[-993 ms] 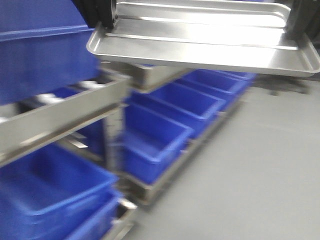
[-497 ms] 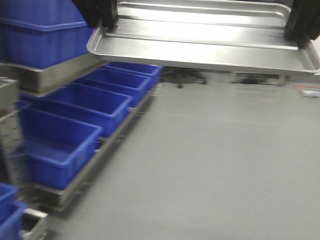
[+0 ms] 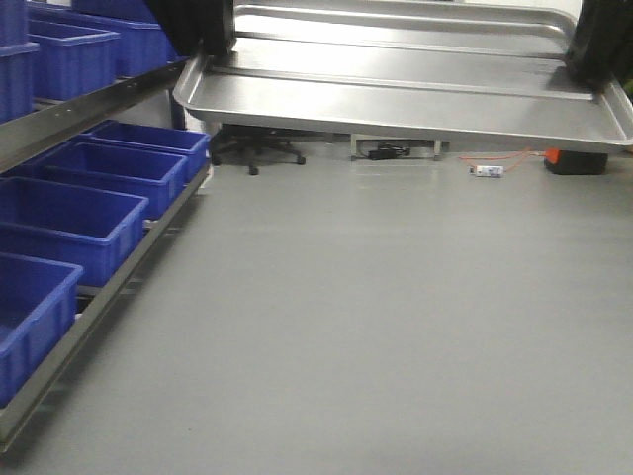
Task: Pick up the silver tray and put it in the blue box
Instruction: 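Hold the tray with both grippers while the base drives to the bins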
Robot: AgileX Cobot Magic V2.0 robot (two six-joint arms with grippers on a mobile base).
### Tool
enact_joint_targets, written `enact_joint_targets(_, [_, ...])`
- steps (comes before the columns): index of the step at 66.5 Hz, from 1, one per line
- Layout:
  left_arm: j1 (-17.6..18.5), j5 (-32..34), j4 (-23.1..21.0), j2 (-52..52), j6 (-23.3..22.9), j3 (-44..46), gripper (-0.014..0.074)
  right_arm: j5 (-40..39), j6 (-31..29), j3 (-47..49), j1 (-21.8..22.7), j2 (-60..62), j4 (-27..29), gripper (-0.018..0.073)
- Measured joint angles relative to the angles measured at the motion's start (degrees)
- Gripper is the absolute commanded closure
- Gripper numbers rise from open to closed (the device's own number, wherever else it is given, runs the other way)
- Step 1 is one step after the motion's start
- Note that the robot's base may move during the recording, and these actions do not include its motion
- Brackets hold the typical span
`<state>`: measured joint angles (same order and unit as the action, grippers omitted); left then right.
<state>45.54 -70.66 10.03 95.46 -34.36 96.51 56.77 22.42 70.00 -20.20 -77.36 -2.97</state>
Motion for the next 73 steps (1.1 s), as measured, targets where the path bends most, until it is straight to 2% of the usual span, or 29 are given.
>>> enact_joint_targets(73, [0.0, -0.11, 0.0, 0.04, 0.0, 0.0, 0.0694, 0.0, 0.0, 0.0, 0.0, 0.0, 0.0, 0.0501])
